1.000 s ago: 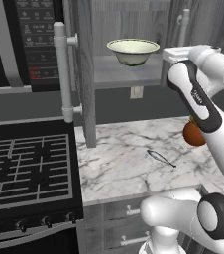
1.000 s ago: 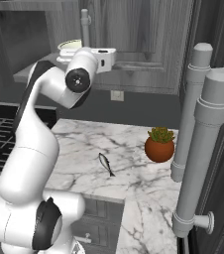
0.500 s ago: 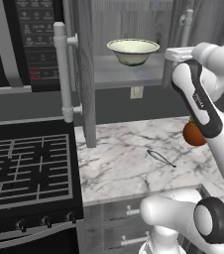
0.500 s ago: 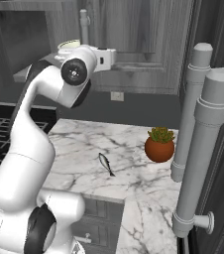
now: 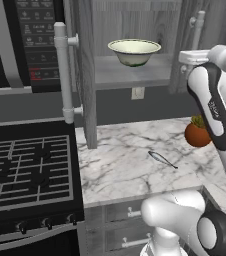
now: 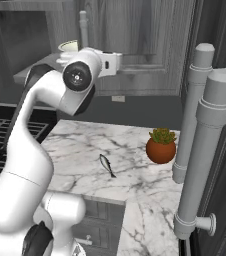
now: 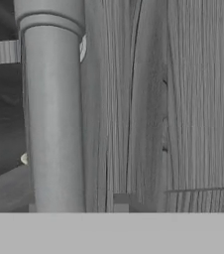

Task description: Retrieve the bowl from the cabinet, then place the raw meat into the bowl to avoid contamination.

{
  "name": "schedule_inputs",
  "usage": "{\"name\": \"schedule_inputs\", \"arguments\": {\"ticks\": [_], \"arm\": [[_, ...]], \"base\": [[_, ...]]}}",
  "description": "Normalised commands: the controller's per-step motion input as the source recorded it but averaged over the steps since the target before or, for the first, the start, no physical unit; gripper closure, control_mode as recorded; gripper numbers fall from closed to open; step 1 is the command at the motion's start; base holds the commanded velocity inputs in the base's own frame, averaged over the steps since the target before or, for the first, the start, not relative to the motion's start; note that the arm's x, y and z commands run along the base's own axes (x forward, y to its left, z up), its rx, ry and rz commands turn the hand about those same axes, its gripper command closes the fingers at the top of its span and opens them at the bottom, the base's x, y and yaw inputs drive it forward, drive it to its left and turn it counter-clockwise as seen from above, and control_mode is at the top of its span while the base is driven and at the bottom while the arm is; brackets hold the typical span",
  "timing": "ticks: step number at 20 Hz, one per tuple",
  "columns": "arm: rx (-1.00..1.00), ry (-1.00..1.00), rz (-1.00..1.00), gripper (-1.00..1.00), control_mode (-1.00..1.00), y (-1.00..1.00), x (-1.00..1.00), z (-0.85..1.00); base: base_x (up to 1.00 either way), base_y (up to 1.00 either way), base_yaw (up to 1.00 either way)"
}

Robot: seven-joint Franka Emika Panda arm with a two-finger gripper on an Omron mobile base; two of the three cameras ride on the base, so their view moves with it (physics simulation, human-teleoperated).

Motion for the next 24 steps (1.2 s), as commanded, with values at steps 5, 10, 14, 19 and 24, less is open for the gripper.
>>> {"name": "schedule_inputs", "arguments": {"ticks": [5, 10, 14, 19, 24], "arm": [[0.0, -0.01, 0.0, 1.0, -1.0, -0.75, -0.47, 0.0], [0.0, 0.0, 0.0, 1.0, -1.0, -0.77, -0.43, 0.0], [0.0, 0.0, 0.0, 1.0, -1.0, -0.76, -0.46, 0.0], [0.0, 0.0, -0.01, 1.0, -1.0, -0.78, -0.45, 0.0], [0.0, 0.01, -0.02, 1.0, -1.0, -0.81, -0.4, 0.0]], "base": [[0.0, 0.0, 0.0], [0.0, 0.0, 0.0], [0.0, 0.0, 0.0], [0.0, 0.0, 0.0], [0.0, 0.0, 0.0]]}}
